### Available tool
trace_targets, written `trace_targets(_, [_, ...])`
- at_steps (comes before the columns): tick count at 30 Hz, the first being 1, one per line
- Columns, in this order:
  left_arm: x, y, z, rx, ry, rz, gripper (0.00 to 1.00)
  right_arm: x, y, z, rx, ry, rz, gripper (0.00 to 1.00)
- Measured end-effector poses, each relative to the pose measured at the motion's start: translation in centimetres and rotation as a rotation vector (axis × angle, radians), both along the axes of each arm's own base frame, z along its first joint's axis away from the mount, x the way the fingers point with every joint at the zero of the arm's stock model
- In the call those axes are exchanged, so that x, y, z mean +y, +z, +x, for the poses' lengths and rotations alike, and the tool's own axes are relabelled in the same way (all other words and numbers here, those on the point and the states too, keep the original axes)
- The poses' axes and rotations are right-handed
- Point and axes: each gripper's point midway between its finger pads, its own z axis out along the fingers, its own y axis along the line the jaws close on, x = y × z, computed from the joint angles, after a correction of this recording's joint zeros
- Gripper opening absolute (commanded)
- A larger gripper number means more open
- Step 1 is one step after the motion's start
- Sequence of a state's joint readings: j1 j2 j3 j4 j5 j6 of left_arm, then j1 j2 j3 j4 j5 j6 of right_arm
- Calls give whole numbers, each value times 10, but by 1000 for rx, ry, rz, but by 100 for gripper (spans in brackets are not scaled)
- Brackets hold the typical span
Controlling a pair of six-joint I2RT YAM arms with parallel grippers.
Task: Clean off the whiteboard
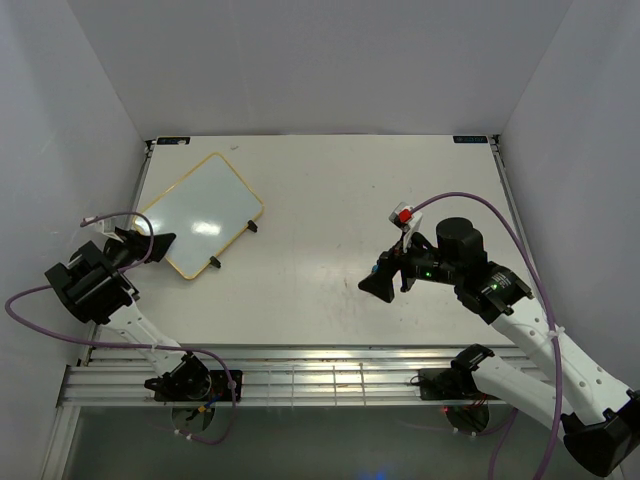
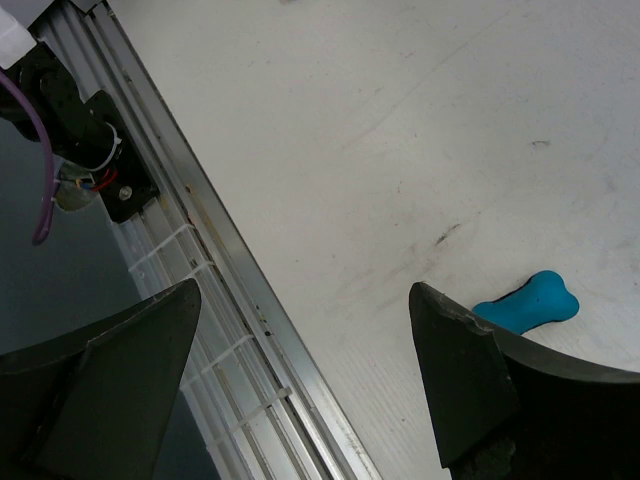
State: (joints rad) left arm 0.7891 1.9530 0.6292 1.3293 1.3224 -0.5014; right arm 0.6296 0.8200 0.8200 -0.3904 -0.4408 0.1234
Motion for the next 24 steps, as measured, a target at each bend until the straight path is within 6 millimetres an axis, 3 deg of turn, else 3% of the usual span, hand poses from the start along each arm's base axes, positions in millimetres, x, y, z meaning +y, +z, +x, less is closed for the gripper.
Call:
trace_targets(14, [8,5,-1,31,45,-63,98,0,-2,1,3,1,-6,90])
trace_targets(24, [30,48,-14,-38,239,-51,98,1,-2,1,-6,8,-9,90])
